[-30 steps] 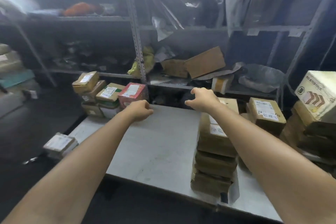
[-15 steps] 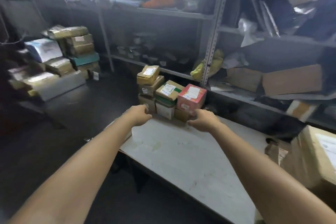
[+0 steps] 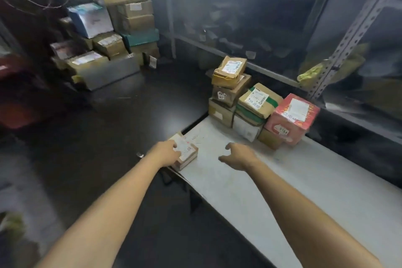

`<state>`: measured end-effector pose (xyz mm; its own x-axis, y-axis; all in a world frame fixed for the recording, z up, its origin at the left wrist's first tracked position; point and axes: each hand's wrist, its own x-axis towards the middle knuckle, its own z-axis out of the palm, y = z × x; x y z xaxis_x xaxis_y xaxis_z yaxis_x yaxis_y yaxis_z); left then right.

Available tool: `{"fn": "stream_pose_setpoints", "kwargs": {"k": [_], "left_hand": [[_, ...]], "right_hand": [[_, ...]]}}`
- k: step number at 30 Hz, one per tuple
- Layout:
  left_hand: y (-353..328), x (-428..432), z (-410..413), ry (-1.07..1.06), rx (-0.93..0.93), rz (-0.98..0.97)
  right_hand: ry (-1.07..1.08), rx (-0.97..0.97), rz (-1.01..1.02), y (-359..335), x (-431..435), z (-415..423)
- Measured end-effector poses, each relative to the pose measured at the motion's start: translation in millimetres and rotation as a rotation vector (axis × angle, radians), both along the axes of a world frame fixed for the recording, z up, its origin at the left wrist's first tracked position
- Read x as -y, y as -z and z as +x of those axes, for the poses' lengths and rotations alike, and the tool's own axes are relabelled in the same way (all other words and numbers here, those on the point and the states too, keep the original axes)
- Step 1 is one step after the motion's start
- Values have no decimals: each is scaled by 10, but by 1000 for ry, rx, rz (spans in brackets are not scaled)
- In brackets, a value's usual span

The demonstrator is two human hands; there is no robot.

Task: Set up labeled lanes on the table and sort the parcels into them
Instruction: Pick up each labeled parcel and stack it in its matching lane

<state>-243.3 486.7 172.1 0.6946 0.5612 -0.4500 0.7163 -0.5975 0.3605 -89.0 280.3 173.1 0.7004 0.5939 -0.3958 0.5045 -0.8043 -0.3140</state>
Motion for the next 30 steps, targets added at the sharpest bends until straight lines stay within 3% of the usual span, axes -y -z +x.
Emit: {"fn": "stream_pose_setpoints", "kwargs": {"k": [7,12,18,23,27,30], "left_hand": [[508,-662,-71,-274,-74,15],[777,-964,42,-405,-83,-54],[1128,-991,395,-361,-91,-163],[1355,-1023,627,-314,-106,-259],[1436,-1085,743,-424,-18,-394],[1531,-1132,788,-375,27,-412]], "right_hand": [[-151,-130,36,631,-1136,278],[-134,-210,66,918,-1586,424],[-43,-352,75,1199,-1801,533],[112,-442,113,1401,-1890,462],[335,-493,180,1469,-1815,318],[501,-516,286,1544,-1761,154]]}}
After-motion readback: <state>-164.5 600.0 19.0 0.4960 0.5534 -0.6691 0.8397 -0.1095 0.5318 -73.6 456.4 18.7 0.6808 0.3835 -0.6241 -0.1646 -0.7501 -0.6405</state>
